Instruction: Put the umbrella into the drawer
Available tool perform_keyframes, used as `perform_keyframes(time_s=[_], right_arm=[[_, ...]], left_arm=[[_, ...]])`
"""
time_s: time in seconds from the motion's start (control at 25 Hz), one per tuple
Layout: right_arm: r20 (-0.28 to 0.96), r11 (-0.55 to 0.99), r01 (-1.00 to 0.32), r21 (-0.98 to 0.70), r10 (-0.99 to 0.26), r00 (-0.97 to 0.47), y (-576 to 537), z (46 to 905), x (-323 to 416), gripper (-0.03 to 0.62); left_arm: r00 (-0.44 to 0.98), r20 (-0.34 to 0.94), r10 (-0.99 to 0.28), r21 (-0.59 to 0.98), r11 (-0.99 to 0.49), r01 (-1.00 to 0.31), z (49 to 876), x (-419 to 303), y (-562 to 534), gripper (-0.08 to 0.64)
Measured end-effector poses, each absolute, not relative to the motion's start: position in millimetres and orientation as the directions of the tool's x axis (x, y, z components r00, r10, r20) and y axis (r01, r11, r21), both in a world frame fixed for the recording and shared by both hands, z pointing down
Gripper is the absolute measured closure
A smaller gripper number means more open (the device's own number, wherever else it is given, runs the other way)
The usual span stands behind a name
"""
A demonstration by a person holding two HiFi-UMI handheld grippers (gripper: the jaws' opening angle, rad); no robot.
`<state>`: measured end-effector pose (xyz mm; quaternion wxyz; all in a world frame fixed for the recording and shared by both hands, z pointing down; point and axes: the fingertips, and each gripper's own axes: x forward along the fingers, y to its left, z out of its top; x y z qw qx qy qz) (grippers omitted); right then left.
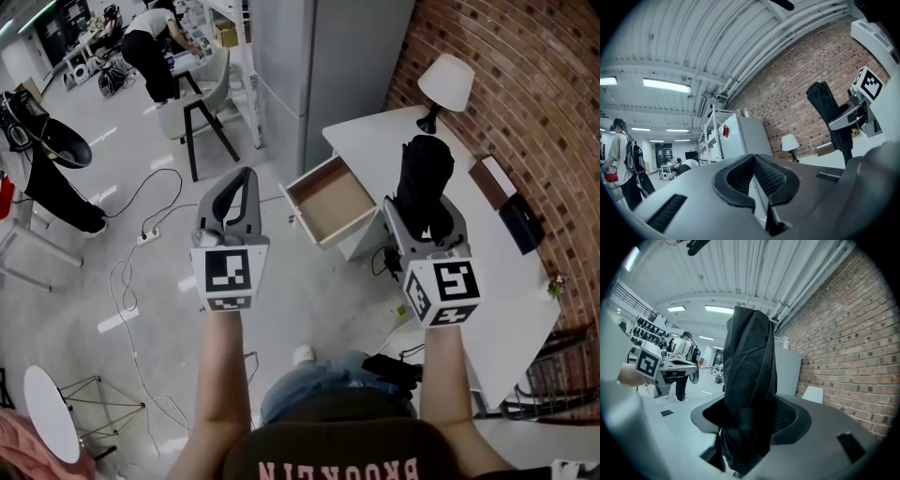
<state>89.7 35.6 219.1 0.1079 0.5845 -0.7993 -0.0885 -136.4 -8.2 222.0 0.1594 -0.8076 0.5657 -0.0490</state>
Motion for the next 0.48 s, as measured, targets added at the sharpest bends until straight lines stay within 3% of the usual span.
perform_keyframes(time_s=[0.48], right_arm=[[0.113, 0.312, -0.916, 0.251, -0.950, -0.292, -9.2, 239.0, 81.3, 0.342]], left_arm=[[0.350, -0.070, -0.934, -0.308, -0.313, -0.898, 239.5, -144.6, -43.8, 0.561]])
